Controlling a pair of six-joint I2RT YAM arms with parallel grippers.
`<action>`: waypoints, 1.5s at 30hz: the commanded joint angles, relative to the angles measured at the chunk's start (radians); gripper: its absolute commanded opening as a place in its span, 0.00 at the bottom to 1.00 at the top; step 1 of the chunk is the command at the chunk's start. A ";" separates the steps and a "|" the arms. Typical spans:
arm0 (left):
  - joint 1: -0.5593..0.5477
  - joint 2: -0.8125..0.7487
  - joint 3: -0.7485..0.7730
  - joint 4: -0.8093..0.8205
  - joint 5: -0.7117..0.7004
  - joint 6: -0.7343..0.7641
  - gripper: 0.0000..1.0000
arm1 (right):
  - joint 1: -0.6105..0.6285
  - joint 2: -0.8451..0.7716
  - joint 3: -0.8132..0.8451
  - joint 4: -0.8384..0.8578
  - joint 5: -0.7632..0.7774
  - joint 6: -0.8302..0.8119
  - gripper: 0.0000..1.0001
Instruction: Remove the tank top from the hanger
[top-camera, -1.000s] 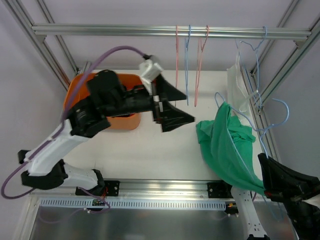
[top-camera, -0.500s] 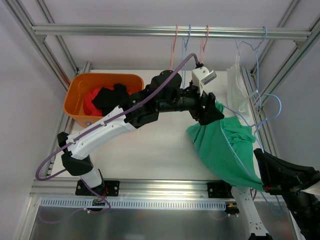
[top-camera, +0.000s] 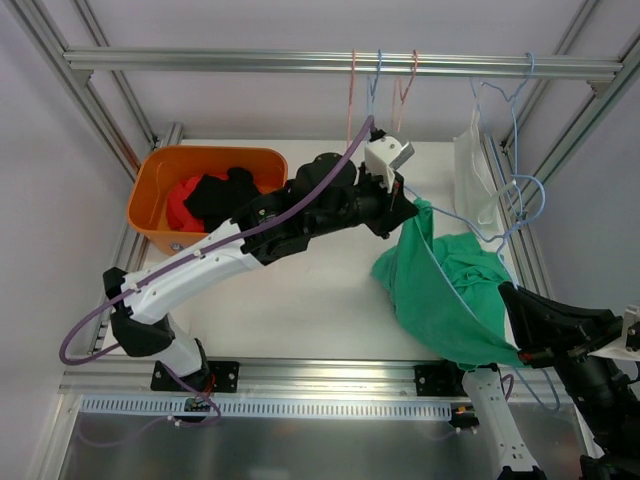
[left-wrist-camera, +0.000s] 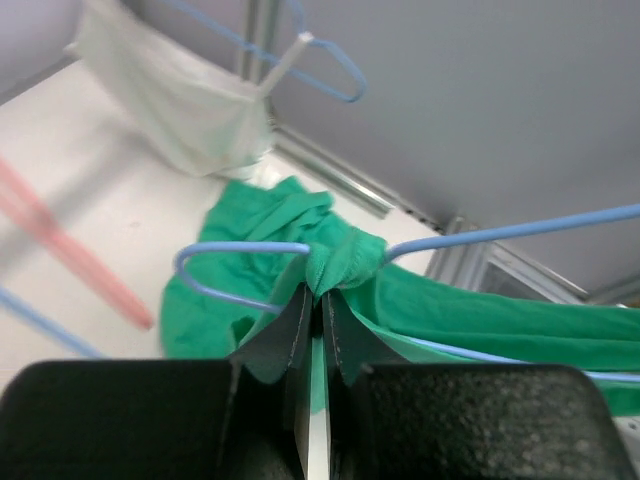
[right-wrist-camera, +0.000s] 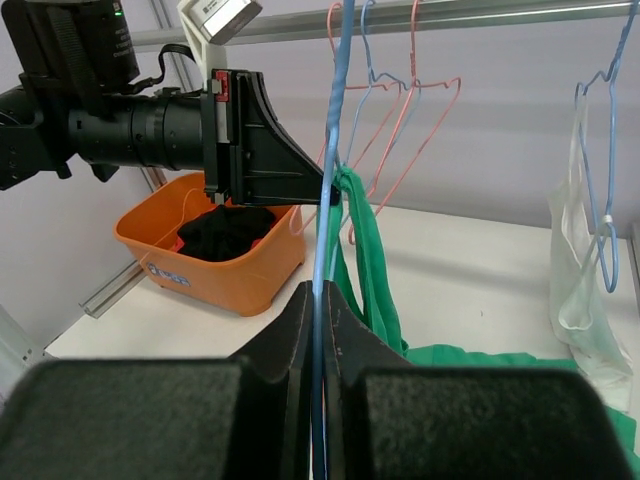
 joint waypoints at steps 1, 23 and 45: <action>-0.004 -0.142 -0.079 0.026 -0.316 -0.016 0.00 | 0.013 0.017 -0.011 0.089 -0.053 -0.039 0.00; -0.005 -0.733 -0.681 0.052 0.447 -0.125 0.00 | 0.132 -0.164 -0.515 1.328 -0.167 0.335 0.00; 0.000 -0.822 -1.225 -0.075 -0.436 -0.381 0.00 | 0.132 -0.239 -0.674 0.837 0.450 -0.115 0.00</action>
